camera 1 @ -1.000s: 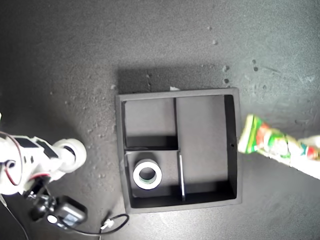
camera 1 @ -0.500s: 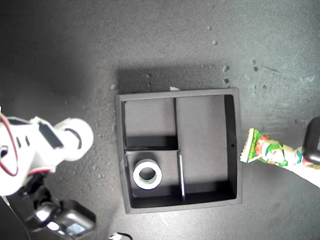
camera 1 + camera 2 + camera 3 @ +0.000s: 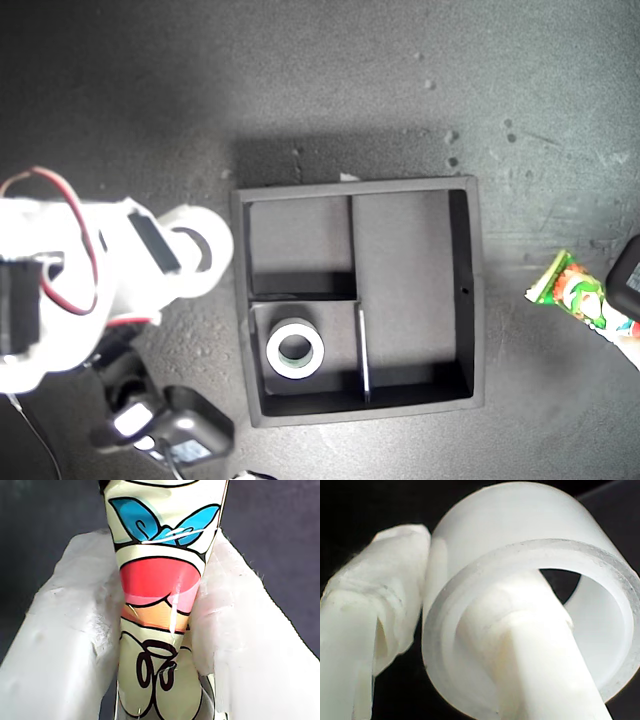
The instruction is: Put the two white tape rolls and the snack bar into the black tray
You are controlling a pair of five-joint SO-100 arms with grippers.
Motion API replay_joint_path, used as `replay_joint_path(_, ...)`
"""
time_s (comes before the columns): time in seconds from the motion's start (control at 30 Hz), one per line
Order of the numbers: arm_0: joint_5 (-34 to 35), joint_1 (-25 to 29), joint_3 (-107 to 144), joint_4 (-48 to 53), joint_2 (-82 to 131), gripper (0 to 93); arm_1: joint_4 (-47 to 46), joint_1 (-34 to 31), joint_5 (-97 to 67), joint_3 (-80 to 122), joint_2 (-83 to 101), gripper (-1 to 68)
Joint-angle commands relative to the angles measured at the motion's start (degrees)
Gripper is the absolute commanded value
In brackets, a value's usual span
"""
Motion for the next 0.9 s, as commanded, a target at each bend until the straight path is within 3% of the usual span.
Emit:
replay_joint_path(0.0, 1.14, -0.70, -9.32, 1.14, -5.10, 0.0, -4.75, 5.10, -40.34, -5.45, -0.09, -0.5)
replay_joint_path(0.2, 0.00, 0.00, -34.80, 12.57, -24.70, 0.0, -6.59, 6.24, -76.99, -10.81, -0.26, -0.6)
replay_joint_path(0.43, -3.60, -1.93, -37.35, 12.83, -30.23, 0.0, -18.54, 6.33, -103.01, -7.91, -0.70, -0.6)
replay_joint_path(0.7, -8.35, 0.70, -46.93, 12.83, -39.99, 0.0, -30.41, 9.40, -112.85, 1.05, -2.02, -0.6)
replay_joint_path(0.87, -11.78, 3.25, -50.54, 12.83, -43.59, 0.0, -30.67, 12.13, -114.52, 0.09, -6.94, -0.6)
